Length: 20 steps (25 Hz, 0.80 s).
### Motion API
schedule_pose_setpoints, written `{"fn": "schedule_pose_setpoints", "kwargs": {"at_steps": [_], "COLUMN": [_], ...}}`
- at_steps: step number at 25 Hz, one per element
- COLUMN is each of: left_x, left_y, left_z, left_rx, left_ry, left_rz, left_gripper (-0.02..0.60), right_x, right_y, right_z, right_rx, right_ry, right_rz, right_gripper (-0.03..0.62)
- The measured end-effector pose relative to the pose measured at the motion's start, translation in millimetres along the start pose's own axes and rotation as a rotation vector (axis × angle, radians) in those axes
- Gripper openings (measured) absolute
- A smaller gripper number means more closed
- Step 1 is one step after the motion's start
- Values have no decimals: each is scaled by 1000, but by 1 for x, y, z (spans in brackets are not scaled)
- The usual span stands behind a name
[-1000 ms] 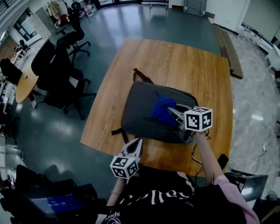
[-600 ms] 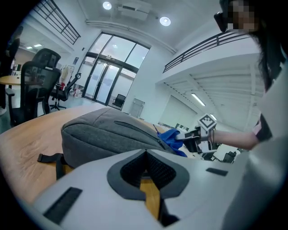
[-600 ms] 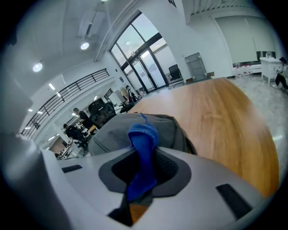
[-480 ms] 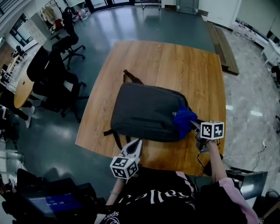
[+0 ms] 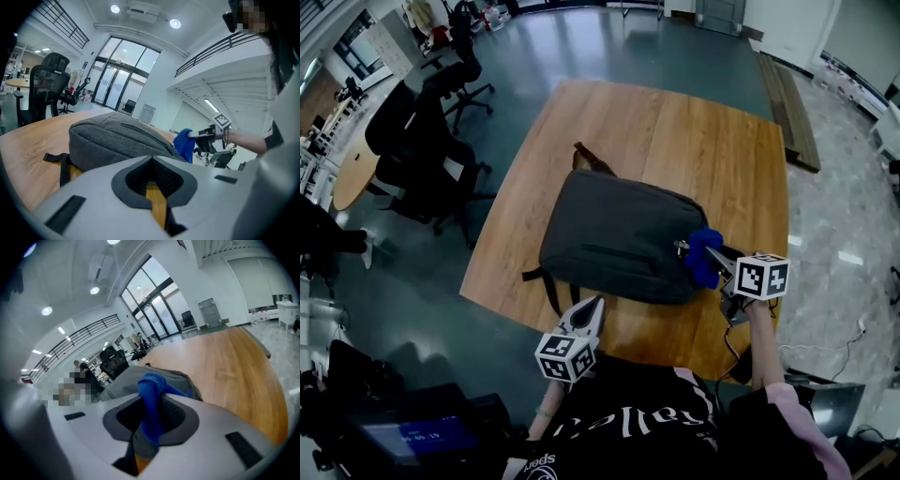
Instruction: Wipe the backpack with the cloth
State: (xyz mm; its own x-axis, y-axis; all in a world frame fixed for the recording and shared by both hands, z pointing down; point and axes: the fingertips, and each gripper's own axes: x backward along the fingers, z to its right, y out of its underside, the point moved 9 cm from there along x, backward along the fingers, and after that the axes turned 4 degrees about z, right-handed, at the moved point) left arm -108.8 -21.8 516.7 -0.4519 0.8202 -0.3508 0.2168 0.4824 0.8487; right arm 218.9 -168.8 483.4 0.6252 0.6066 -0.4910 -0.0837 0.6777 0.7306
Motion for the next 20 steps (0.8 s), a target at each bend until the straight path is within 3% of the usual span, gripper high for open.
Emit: {"fn": "schedule_pose_setpoints", "kwargs": {"at_steps": [7, 10, 15, 20], "left_x": [9, 15, 26, 33], "left_y": [-3, -6, -11, -15], "left_z": [-15, -27, -47, -61], "left_rx": [22, 28, 40, 45], "left_ry": [-16, -23, -39, -47], "left_rz": [19, 26, 35, 38], "left_gripper": [-2, -2, -2, -2], "right_x": [-83, -135, -225, -263], "right_y": [-80, -99, -107, -101], "right_z": [-143, -192, -233, -224], "right_rx": [184, 218, 239, 246], "right_ry": [-309, -385, -390, -318], "right_rz": [87, 81, -8, -92], "right_gripper": [66, 66, 66, 66]}}
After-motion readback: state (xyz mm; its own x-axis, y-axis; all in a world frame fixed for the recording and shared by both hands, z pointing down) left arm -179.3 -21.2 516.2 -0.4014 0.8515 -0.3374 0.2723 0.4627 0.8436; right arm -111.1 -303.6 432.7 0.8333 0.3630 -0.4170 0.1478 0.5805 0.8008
